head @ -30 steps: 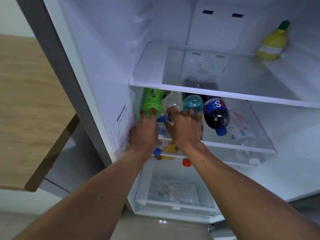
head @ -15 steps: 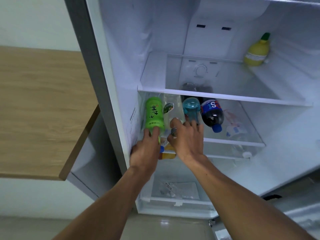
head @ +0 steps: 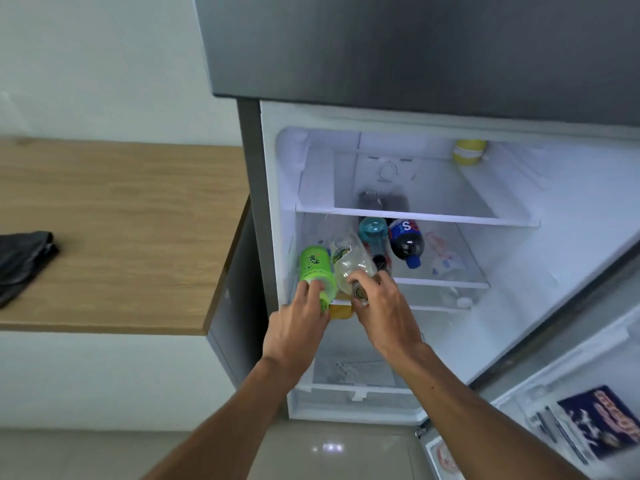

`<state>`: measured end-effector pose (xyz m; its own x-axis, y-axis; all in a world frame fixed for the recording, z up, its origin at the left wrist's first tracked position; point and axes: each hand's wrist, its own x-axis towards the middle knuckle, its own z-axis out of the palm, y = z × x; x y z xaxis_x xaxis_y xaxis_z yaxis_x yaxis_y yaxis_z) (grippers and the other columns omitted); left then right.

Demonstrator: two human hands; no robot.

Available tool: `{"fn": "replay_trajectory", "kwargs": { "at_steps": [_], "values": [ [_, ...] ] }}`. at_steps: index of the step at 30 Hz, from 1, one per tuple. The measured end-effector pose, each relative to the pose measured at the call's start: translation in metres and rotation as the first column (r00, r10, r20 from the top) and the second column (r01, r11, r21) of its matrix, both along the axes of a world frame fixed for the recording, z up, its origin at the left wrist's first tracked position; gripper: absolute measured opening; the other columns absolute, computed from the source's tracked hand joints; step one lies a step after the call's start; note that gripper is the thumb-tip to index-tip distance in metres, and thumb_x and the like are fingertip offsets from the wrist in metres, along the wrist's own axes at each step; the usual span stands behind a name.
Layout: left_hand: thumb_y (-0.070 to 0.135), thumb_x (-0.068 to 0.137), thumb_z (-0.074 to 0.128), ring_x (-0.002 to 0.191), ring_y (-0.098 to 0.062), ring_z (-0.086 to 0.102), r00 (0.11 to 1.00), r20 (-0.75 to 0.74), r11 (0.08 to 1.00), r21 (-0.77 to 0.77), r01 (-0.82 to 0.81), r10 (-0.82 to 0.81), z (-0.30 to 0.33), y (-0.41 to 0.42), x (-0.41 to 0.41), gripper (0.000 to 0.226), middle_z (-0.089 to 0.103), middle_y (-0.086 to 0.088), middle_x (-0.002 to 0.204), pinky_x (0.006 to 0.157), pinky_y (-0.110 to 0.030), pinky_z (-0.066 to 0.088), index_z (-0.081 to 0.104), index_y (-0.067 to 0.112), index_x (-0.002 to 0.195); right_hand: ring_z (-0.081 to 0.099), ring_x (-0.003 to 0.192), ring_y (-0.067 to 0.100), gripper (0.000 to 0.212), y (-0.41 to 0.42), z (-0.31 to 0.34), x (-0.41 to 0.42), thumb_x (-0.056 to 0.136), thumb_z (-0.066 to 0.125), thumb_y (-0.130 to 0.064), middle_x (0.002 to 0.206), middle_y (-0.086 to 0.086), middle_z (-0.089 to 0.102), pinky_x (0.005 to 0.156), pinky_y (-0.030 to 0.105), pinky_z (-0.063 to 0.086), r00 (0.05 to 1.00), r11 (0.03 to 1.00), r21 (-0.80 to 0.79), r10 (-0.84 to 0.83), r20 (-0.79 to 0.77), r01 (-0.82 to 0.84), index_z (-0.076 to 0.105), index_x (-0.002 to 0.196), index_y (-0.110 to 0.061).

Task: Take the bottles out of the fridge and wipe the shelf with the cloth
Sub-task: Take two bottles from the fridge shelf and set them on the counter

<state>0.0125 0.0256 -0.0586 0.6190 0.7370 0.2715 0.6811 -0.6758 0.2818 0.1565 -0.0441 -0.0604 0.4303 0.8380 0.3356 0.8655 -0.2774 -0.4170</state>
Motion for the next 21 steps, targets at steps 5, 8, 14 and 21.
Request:
{"fn": "replay_trajectory", "kwargs": {
  "at_steps": [5,8,14,21],
  "values": [
    [0.035,0.095,0.048,0.079,-0.037,0.064,0.996,0.084,0.994,-0.102,0.038,-0.029,0.041,-0.005,-0.008,0.029,0.054,-0.004,0.112,0.061,-0.044,0.053,0.040,0.020,0.119,0.051,0.079,0.018,0.024,-0.005,0.059,0.005,0.091,0.069,-0.023,0.097,0.004,0.059,0.066,0.030,0.045,1.000,0.999,0.041,0.025,-0.013,-0.025,0.058,0.112,-0.023],
    [0.039,0.095,0.045,0.090,-0.037,0.061,0.997,0.072,0.975,-0.220,0.028,-0.013,0.059,-0.012,-0.019,0.029,0.055,-0.007,0.113,0.073,-0.047,0.051,0.043,0.018,0.114,0.061,0.082,0.027,0.022,-0.007,0.090,0.012,0.090,0.068,-0.029,0.094,0.007,0.065,0.072,0.039,0.053,0.997,0.999,-0.033,0.000,-0.081,-0.003,0.061,0.108,-0.020],
    [0.041,0.080,0.059,0.086,-0.031,0.061,0.996,0.084,0.895,-0.446,0.015,0.025,0.082,-0.030,-0.067,0.028,0.065,-0.005,0.094,0.072,-0.041,0.051,0.056,0.019,0.098,0.065,0.083,0.028,0.017,-0.036,0.127,-0.003,0.084,0.067,-0.032,0.092,0.008,0.069,0.073,0.038,0.055,0.971,0.944,-0.315,0.026,-0.236,-0.102,0.068,0.095,-0.019],
    [0.033,0.083,0.062,0.073,-0.024,0.060,0.999,0.051,0.924,-0.382,0.024,-0.005,0.143,-0.054,-0.128,0.023,0.064,-0.003,0.086,0.064,-0.040,0.051,0.061,0.019,0.101,0.054,0.061,0.023,0.020,-0.071,0.161,-0.054,0.085,0.063,-0.028,0.075,0.012,0.065,0.056,0.040,0.040,0.946,0.858,-0.425,0.188,-0.266,-0.289,0.058,0.076,-0.011]
  ]
}}
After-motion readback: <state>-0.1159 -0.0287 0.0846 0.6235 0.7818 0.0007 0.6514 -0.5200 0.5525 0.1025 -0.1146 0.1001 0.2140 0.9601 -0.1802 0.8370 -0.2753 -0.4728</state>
